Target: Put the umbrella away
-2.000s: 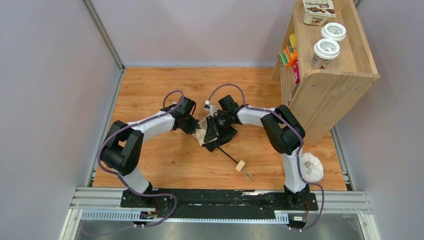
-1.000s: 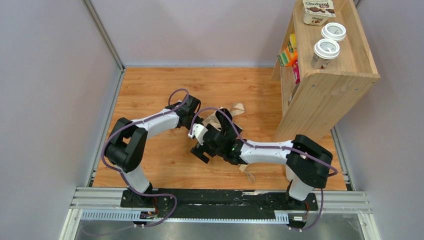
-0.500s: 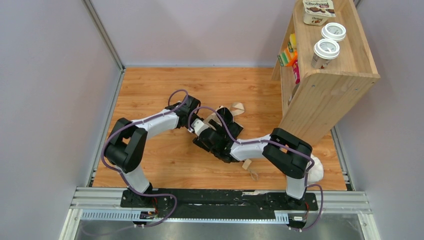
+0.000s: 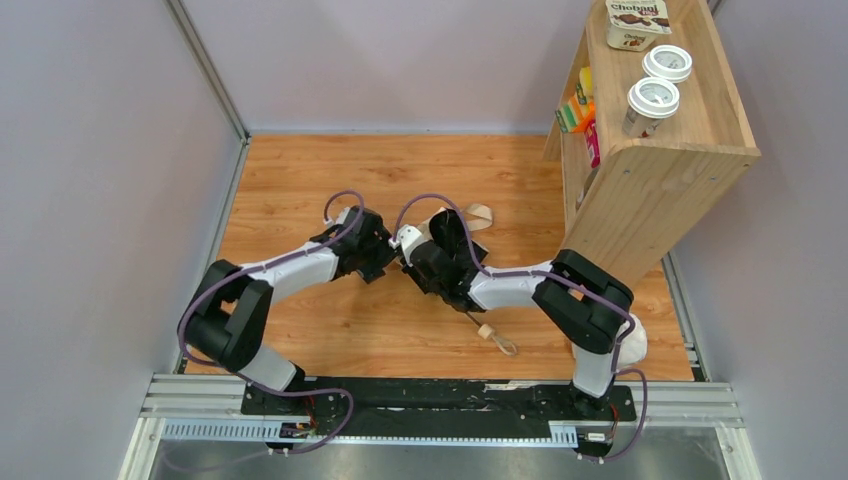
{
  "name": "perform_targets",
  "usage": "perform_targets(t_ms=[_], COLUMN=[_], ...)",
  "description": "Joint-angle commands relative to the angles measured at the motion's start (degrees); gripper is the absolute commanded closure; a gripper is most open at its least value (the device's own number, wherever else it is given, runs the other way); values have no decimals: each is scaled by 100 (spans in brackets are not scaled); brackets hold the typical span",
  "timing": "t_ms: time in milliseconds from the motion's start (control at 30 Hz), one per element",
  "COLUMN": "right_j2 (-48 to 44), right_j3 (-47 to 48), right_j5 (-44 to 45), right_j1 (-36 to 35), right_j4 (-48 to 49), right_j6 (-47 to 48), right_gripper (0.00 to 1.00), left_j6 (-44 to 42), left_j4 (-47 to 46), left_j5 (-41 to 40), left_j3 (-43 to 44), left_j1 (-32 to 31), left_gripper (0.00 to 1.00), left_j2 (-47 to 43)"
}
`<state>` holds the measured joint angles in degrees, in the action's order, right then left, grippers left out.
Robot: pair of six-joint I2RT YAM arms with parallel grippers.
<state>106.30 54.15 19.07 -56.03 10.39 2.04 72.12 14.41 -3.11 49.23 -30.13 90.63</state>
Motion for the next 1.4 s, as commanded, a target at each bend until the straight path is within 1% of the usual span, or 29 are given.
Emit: perform_targets(t_ms=[0,33,67,100,167,233,267,300,333,400,467,533,600,667,867,967,1000,1033,1067,1133,1167,1200,1233,1367], right_j2=[400,444,488,558,716,918,1014,1111,1190,1384,1708,1911,1999,2070,2246,2255,2246,2211,2176,2106,2070,2027,1991,1938], right_j3=[-344,-274,-204,-107,51,218,306,385,490,762,1105,1351,1475,1563,1730,1810,1836,1845,1845,1906,1906,1898,1906,1915], right_j5=[-1807,-2315,-2677,-3098,-3863,-4671,-4910,-5278,-5569,-6009,-6519,-6845,-6978,-7049,-7136,-6997,-6918,-6882,-6795,-6645,-6618,-6566,-6530,-6416], right_j1=[425,513,619,741,952,1172,1269,1331,1384,1498,1630,1744,1823,1894,1973,1973,1973,1973,1964,1947,1947,1938,1929,1903], right_j4=[-934,-1012,-1013,-1230,-1382,-1487,-1522,-1566,-1610,-1777,-2057,-2234,-2331,-2384,-2402,-2437,-2472,-2463,-2489,-2638,-2639,-2648,-2656,-2657], right_j6=[-951,-986,-1030,-1039,-1144,-1372,-1426,-1513,-1566,-1698,-1812,-1927,-2032,-2094,-2357,-2454,-2463,-2463,-2446,-2306,-2288,-2244,-2217,-2182], right_gripper=[100,100,100,100,100,100,100,100,100,100,100,100,100,100,100,100,100,100,100,100,100,100,100,100], left_j6=[-769,-804,-796,-761,-734,-629,-507,-436,-105,353,592,506,496,496,794,1032,1093,1329,1401,1367,1279,1226,1226,1717], left_j4=[-464,-936,-1141,-1560,-2080,-2388,-2573,-2880,-3057,-3811,-4260,-4290,-4324,-4429,-4920,-4984,-4888,-4495,-4300,-3300,-2504,-2122,-1927,-2223], left_j5=[82,257,276,407,530,531,540,575,540,496,382,164,-232,-347,-365,-400,-531,-567,-585,-742,-1022,-1155,-1217,-1026], left_j3=[-755,-923,-1246,-1528,-1994,-2398,-2531,-2855,-2988,-3410,-3596,-3588,-3509,-3412,-3148,-3183,-3192,-3183,-3131,-2939,-2824,-2666,-2665,-2823], left_j1=[384,463,586,639,719,719,719,719,719,719,702,658,605,578,430,254,105,52,-53,-220,-274,-379,-388,-380], left_gripper=[23,23,23,23,22,22,22,22,22,22,22,22,21,21,21,21,21,21,21,21,21,21,21,20], left_j2=[-941,-1255,-1406,-1730,-2178,-2574,-2716,-2909,-3006,-3078,-2999,-2929,-2824,-2622,-1726,-1504,-1530,-1661,-1784,-2241,-2625,-2769,-2979,-3034])
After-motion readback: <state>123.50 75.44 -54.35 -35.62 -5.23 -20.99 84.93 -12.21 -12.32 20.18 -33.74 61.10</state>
